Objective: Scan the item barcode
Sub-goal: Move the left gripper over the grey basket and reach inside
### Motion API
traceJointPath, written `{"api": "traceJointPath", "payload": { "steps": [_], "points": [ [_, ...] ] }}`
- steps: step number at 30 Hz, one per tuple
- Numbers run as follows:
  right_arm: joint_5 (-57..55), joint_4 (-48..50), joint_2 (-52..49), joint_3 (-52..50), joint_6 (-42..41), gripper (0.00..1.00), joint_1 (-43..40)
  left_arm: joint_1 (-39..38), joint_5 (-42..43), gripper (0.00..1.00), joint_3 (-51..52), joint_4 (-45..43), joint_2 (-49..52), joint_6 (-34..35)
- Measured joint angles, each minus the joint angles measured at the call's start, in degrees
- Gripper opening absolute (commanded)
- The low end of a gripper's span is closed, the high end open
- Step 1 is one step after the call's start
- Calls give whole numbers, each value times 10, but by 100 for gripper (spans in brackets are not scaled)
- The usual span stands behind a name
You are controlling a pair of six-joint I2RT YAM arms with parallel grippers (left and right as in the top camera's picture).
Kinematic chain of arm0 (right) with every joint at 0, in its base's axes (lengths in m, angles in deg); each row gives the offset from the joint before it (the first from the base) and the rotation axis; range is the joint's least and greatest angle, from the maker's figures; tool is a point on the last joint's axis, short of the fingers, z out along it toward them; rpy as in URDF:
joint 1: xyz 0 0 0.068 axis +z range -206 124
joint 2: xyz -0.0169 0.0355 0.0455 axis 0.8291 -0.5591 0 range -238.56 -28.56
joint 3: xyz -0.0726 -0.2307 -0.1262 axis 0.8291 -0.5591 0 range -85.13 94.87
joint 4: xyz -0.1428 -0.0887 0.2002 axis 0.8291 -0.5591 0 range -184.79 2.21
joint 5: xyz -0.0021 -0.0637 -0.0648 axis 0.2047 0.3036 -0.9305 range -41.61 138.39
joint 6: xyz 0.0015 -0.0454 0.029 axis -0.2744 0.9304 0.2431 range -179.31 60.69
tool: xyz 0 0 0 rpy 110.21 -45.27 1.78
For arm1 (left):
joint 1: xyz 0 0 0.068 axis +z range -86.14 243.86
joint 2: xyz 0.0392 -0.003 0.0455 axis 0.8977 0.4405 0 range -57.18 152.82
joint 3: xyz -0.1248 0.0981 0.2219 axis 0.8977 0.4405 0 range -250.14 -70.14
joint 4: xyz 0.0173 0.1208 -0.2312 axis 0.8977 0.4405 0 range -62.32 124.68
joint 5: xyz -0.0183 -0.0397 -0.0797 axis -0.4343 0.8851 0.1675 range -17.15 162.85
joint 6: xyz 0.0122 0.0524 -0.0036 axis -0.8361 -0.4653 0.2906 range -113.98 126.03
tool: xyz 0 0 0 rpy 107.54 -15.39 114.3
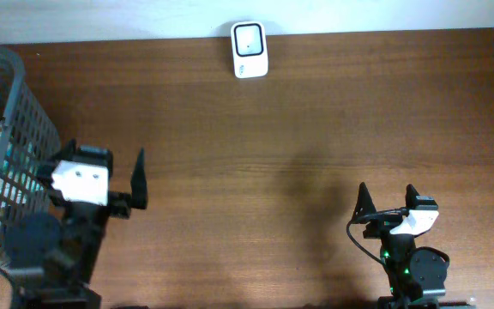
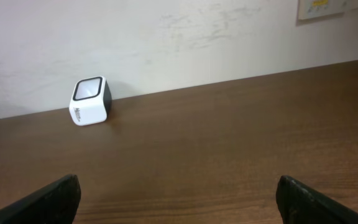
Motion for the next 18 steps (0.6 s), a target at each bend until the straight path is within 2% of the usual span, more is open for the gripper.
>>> {"api": "traceJointPath", "payload": {
  "steps": [5, 9, 13, 16, 18],
  "points": [
    [0, 0, 0, 0, 0, 98, 0, 0, 6, 99, -200, 173, 130, 0],
    [0, 0, 0, 0, 0, 99, 0, 0, 31, 99, -421, 366, 275, 0],
    [0, 0, 0, 0, 0, 99, 0, 0, 58, 99, -534, 403, 354, 0],
    [0, 0, 0, 0, 0, 99, 0, 0, 53, 99, -547, 389, 377, -3],
    [0, 0, 0, 0, 0, 99, 0, 2, 21, 99, -547, 370, 391, 10]
  ]
}}
